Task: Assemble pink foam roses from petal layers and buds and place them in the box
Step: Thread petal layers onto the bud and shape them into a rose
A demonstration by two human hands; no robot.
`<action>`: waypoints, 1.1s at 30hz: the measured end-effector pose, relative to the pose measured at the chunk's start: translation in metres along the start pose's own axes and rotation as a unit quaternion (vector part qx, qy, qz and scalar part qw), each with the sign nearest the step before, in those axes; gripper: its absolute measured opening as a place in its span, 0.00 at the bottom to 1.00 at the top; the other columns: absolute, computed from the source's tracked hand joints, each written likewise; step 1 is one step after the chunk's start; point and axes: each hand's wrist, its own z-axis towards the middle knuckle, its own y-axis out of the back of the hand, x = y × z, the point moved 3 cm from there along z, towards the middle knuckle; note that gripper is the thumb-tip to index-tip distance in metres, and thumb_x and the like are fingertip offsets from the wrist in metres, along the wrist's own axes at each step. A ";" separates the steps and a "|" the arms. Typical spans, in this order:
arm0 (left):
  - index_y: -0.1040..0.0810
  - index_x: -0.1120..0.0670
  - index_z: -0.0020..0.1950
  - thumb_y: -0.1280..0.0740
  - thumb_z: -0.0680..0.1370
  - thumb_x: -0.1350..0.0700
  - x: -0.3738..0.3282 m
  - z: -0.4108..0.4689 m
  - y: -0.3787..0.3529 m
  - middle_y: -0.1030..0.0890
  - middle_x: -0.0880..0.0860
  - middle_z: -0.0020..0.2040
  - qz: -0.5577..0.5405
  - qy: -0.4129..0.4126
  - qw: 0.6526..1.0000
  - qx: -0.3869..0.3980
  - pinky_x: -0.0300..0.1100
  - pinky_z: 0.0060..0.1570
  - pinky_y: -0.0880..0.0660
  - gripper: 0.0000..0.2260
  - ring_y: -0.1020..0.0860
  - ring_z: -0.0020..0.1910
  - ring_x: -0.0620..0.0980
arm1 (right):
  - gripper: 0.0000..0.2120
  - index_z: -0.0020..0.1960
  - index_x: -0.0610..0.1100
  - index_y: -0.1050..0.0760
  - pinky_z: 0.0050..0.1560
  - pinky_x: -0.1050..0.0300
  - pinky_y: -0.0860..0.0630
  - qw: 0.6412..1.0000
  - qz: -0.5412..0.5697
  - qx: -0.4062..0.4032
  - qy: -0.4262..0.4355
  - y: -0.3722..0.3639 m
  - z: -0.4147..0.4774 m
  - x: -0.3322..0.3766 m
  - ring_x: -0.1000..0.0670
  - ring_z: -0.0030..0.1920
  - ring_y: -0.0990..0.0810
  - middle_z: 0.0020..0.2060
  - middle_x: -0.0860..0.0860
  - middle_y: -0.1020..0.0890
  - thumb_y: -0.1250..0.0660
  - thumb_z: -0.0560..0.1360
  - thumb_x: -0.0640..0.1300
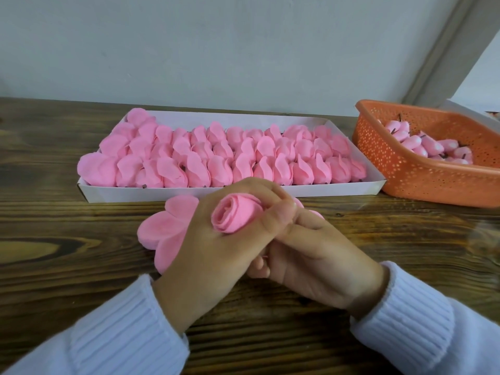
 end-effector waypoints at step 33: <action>0.20 0.51 0.36 0.31 0.71 0.42 0.000 0.005 0.008 0.21 0.53 0.31 0.069 0.044 0.990 -0.112 0.44 0.23 0.24 0.13 0.22 0.30 0.53 | 0.20 0.54 0.42 0.25 0.38 0.60 0.23 0.997 -0.034 -0.057 0.044 0.002 0.003 0.000 0.50 0.39 0.19 0.42 0.46 0.19 0.38 0.72 0.57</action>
